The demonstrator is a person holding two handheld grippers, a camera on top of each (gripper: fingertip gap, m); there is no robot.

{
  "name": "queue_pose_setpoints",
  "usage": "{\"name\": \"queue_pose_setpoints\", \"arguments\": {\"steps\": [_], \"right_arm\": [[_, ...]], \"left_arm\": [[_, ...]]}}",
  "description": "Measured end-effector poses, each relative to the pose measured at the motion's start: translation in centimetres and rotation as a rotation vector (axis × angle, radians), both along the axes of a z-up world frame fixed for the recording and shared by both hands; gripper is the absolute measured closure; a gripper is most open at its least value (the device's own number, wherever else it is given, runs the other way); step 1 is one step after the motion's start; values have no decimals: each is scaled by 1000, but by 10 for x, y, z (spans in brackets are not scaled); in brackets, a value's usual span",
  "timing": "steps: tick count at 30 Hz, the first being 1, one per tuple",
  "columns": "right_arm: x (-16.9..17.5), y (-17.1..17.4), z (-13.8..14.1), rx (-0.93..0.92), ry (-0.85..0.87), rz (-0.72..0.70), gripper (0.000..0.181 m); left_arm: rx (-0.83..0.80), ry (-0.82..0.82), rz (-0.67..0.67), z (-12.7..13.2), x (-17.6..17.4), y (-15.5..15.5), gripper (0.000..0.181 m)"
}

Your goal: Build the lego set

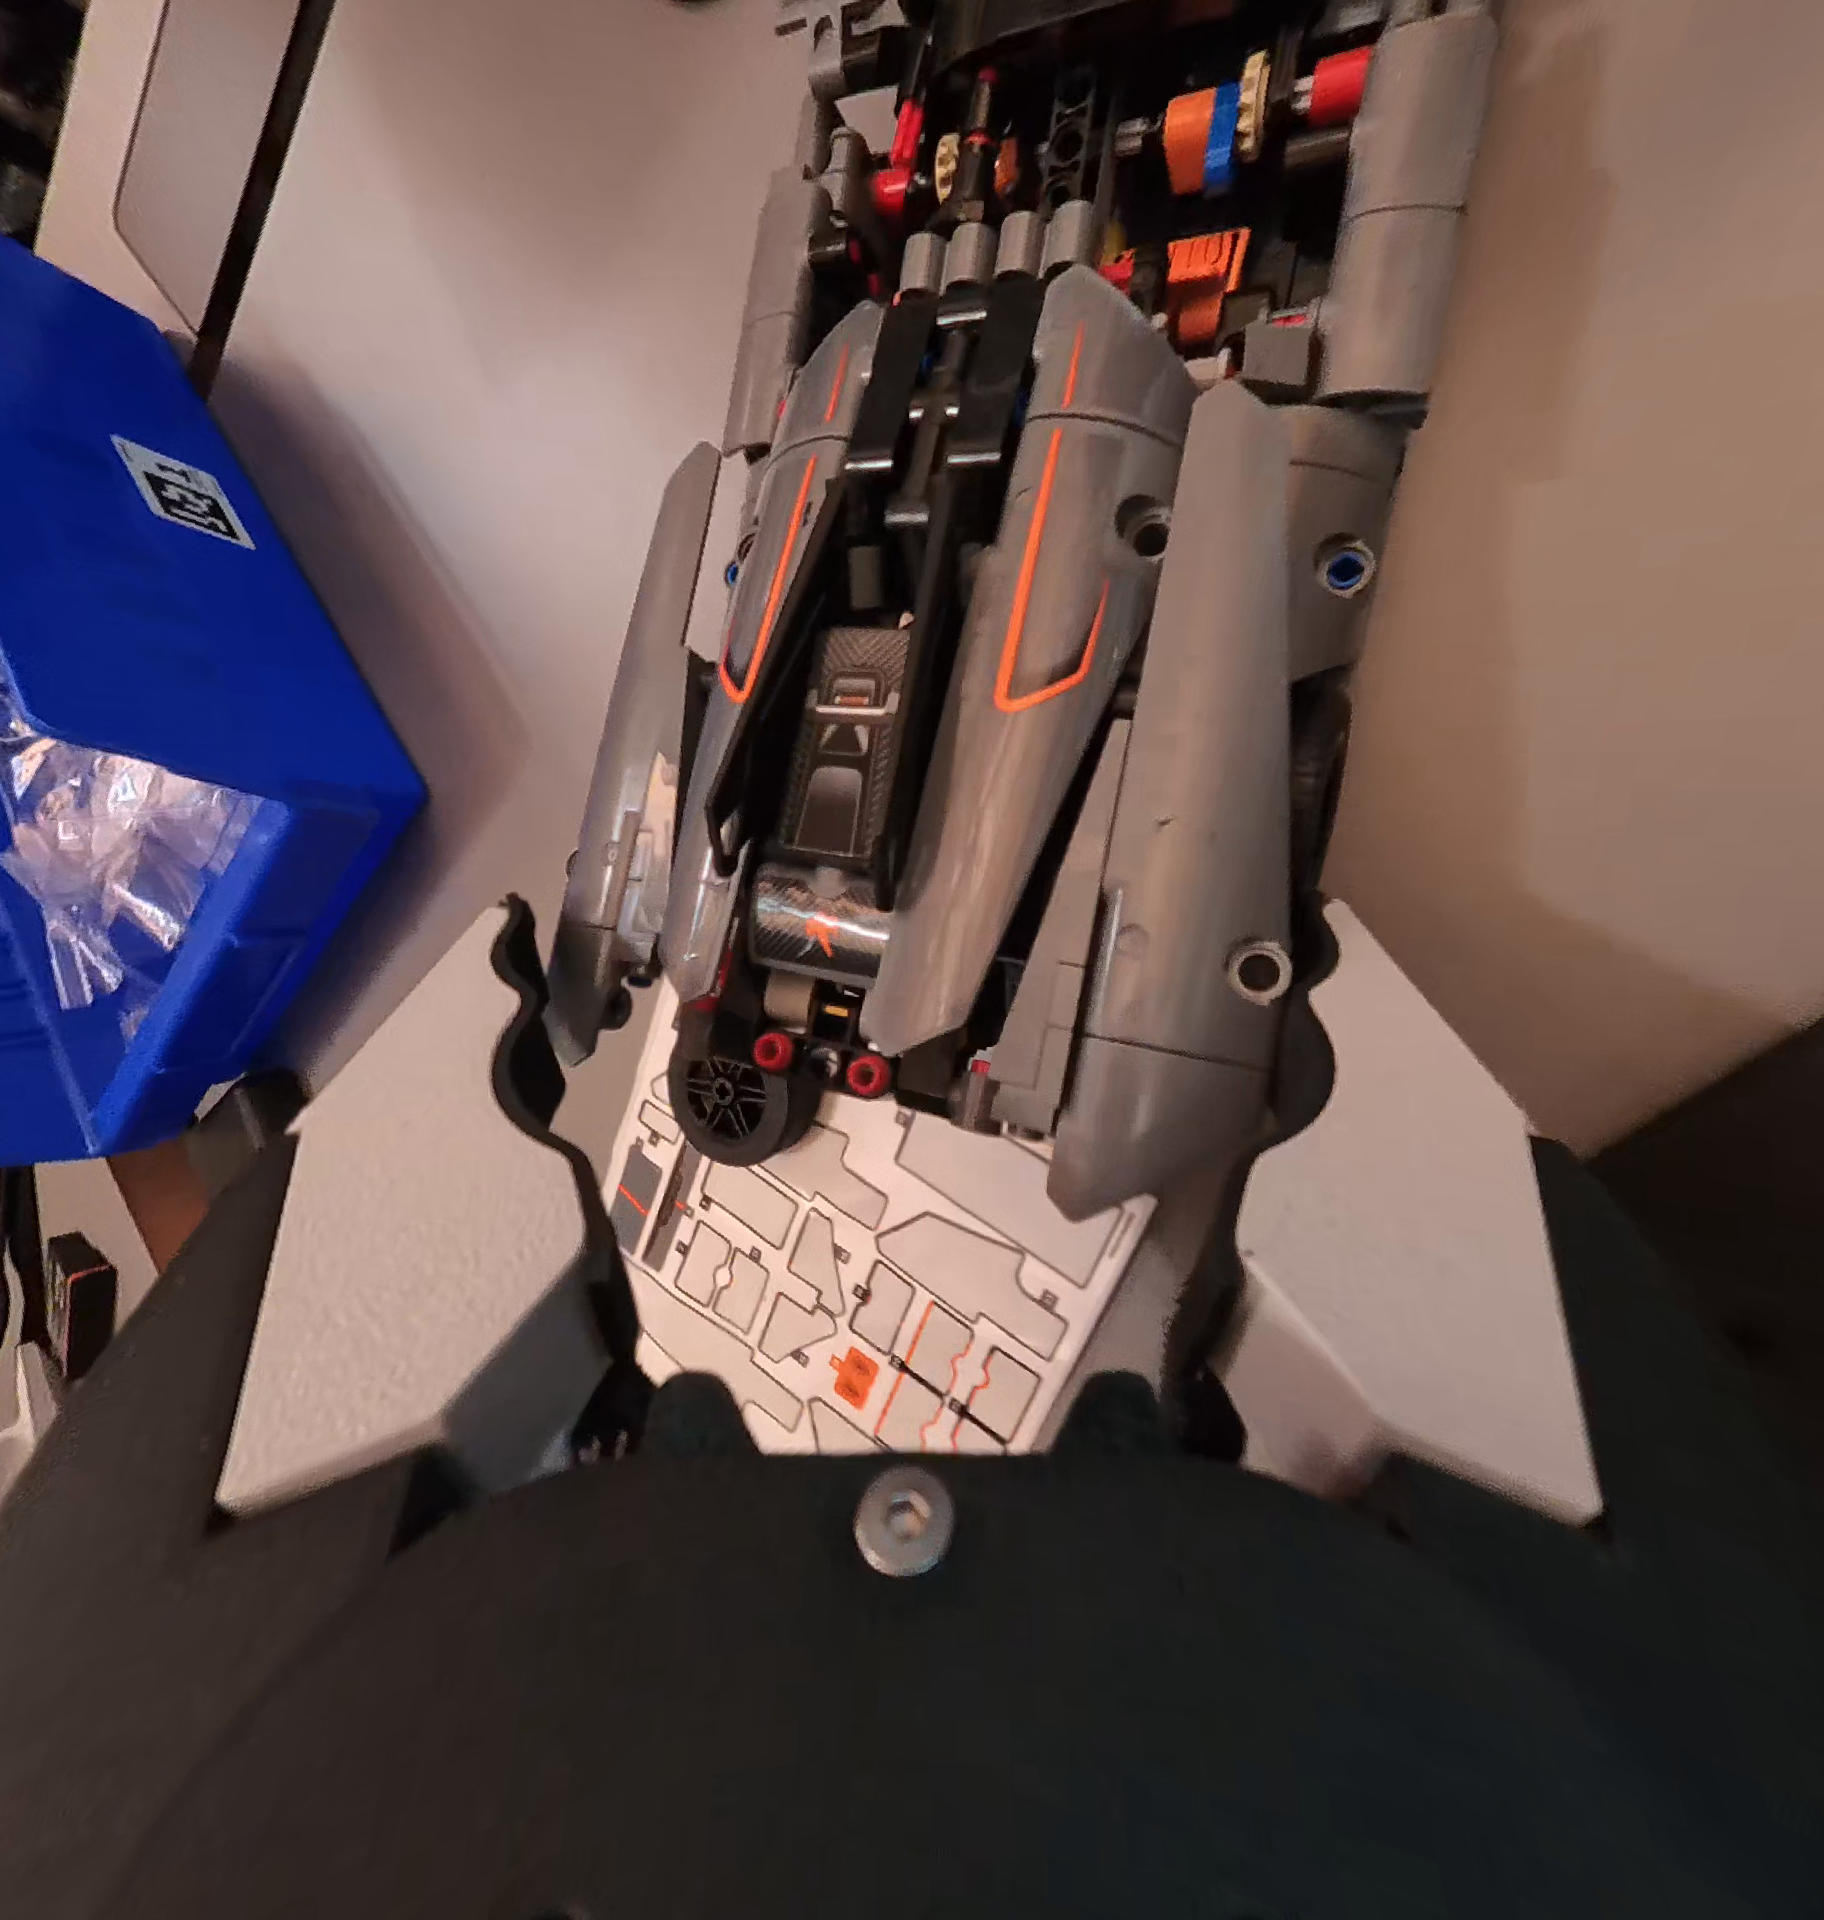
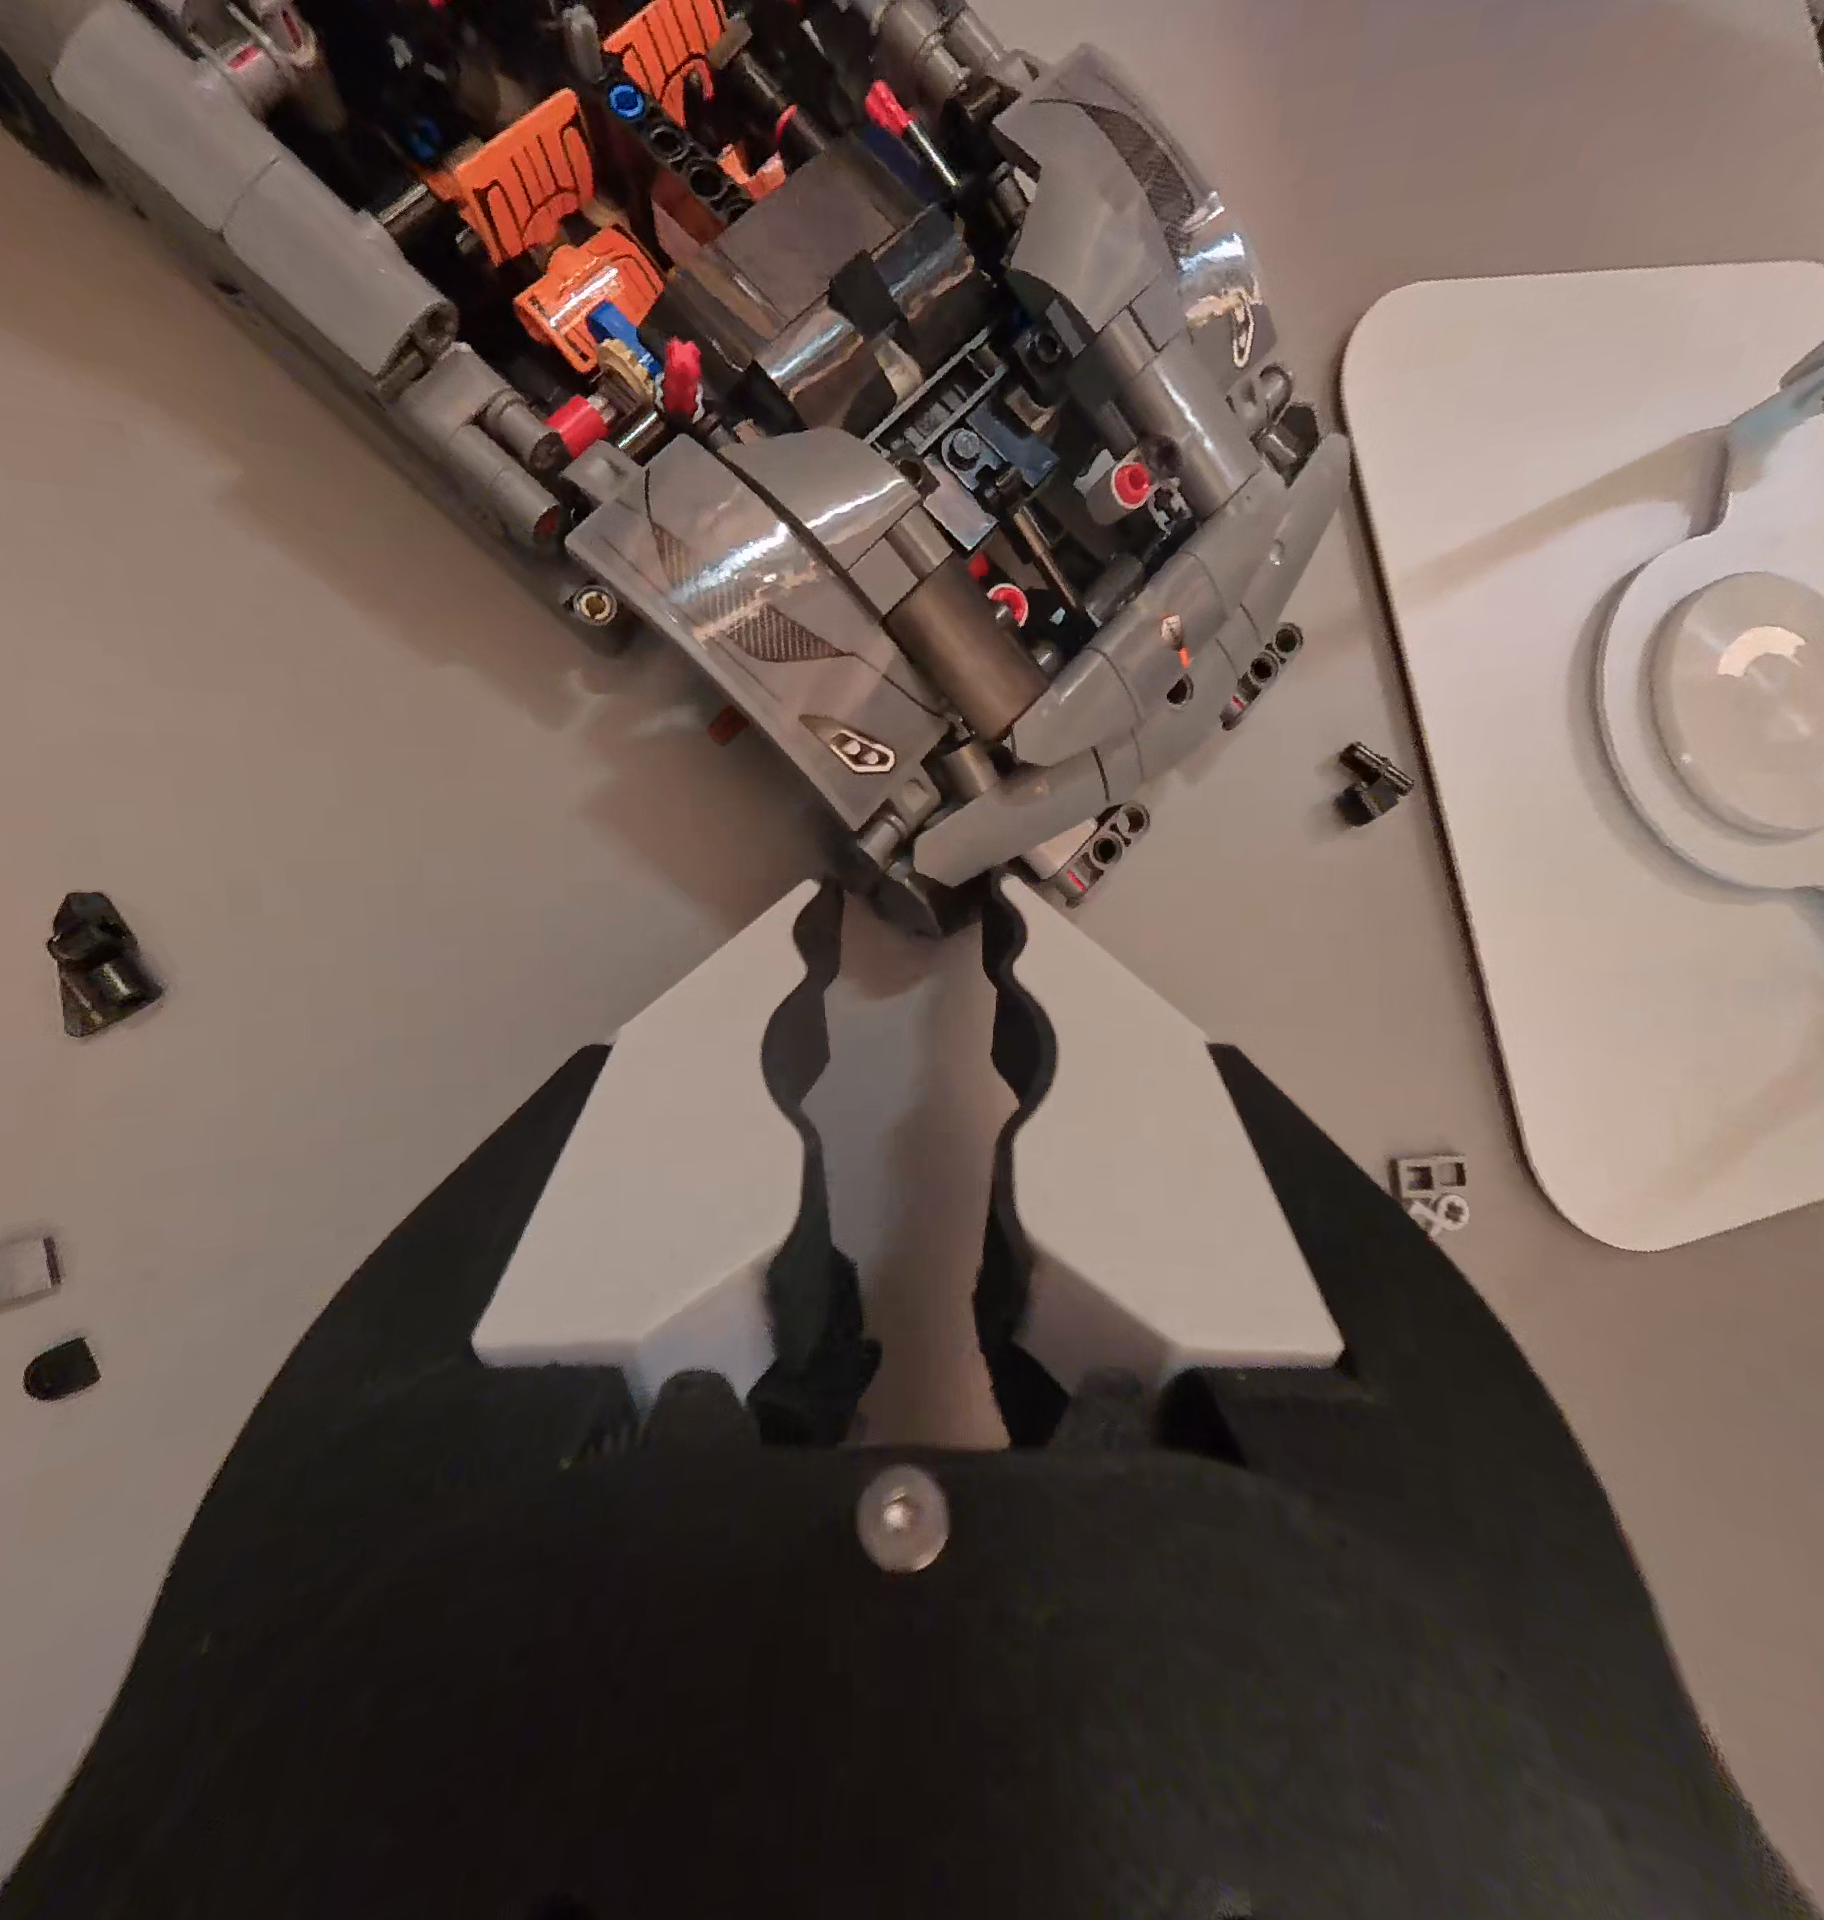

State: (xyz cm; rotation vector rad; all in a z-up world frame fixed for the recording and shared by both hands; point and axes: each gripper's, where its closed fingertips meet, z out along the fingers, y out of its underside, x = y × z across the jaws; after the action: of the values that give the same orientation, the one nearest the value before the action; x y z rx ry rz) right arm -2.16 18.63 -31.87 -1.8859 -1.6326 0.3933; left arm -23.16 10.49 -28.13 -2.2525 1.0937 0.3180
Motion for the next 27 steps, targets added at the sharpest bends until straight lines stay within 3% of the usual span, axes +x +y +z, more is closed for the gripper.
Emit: {"name": "queue_pose_setpoints", "arguments": {"steps": [6,9,15,17,21,27], "right_arm": [[-4,-18,0,-50,6,65,156],[-10,-34,1,-90,2,132,153],[-8,-49,2,-219,1,214,146],[0,-42,0,-232,-30,187,146],[4,-13,9,-211,4,99,140],[-15,24,35,-169,126,58,128]], "left_arm": [[36,128,-40,4,-16,9,51],[80,214,-8,9,-32,14,64],[119,171,62,11,-54,29,61],[152,186,74,14,-61,34,72],[139,192,95,15,-71,49,61],[159,219,170,20,-91,80,77]]}}
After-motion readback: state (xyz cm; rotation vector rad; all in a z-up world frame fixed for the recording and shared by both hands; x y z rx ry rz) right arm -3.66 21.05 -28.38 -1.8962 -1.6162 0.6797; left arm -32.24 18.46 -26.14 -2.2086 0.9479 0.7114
